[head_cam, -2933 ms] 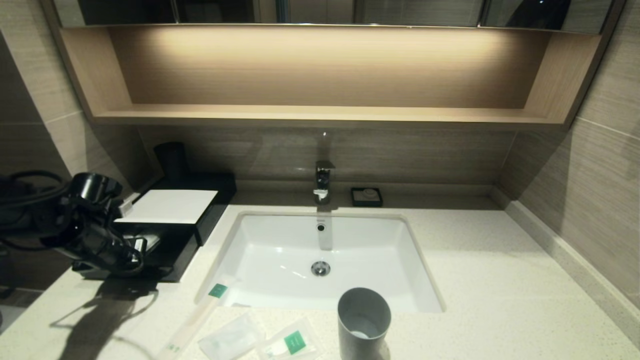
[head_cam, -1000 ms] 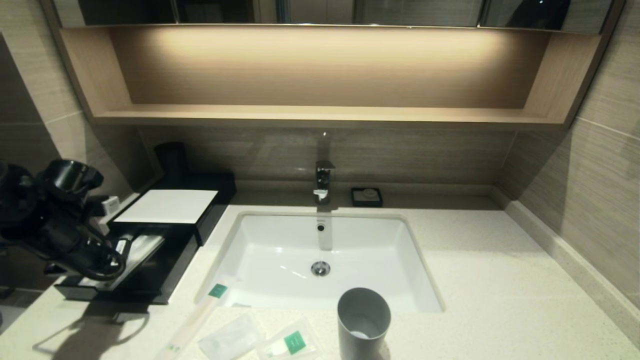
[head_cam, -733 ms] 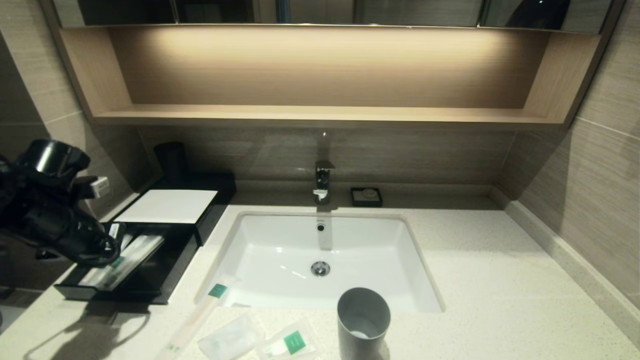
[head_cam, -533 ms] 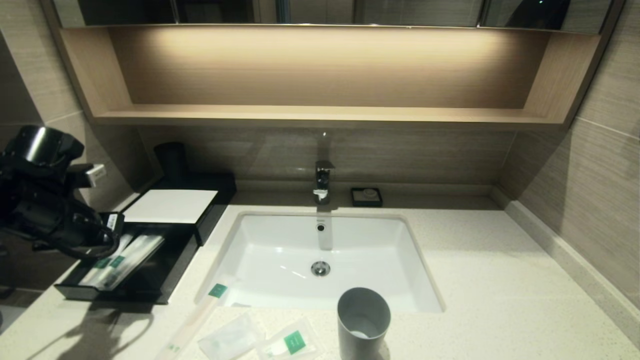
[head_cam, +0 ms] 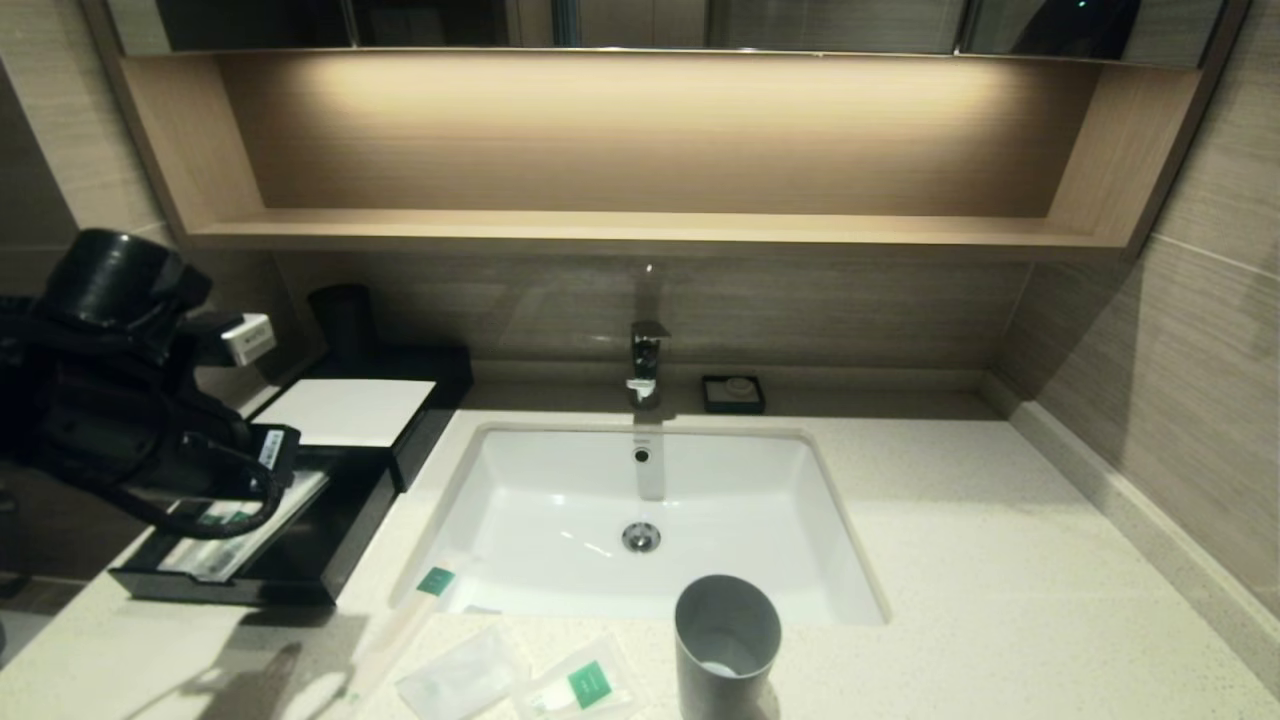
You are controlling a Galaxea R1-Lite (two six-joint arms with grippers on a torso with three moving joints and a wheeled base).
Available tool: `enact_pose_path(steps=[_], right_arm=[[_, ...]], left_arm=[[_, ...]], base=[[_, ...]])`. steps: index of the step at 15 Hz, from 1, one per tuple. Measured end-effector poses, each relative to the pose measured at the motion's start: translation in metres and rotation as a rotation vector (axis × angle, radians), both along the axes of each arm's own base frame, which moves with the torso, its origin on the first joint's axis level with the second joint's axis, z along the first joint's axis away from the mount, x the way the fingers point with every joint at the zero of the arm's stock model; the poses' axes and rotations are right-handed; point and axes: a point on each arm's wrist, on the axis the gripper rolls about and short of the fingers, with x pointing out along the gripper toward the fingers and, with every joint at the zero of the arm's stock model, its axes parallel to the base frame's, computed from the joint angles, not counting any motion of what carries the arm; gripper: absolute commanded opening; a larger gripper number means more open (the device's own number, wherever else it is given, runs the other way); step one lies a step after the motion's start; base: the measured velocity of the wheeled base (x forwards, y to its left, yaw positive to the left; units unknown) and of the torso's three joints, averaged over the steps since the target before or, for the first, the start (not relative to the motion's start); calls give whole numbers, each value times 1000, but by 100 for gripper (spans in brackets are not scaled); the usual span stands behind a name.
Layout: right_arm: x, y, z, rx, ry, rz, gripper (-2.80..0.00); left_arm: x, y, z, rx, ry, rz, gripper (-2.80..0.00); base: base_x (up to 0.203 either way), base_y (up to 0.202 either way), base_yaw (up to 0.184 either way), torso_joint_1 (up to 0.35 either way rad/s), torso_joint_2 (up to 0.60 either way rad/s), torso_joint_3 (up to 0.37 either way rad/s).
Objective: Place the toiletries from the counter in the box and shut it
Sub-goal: Pick up the bathroom toiletry
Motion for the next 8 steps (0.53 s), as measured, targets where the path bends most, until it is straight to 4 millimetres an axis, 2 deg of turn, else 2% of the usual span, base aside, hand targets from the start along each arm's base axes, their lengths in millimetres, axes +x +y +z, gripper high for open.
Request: enact_pose_path(steps=[4,8], right_arm=[[0,0,0,0,0,0,-280],[0,0,0,0,0,0,-280]], left_arm=[[-2,-16,-3,1,10,-57,-280],[-2,-20,-4,-2,15,-69,-280]], base=[[0,0,0,0,0,0],[0,0,0,0,0,0]])
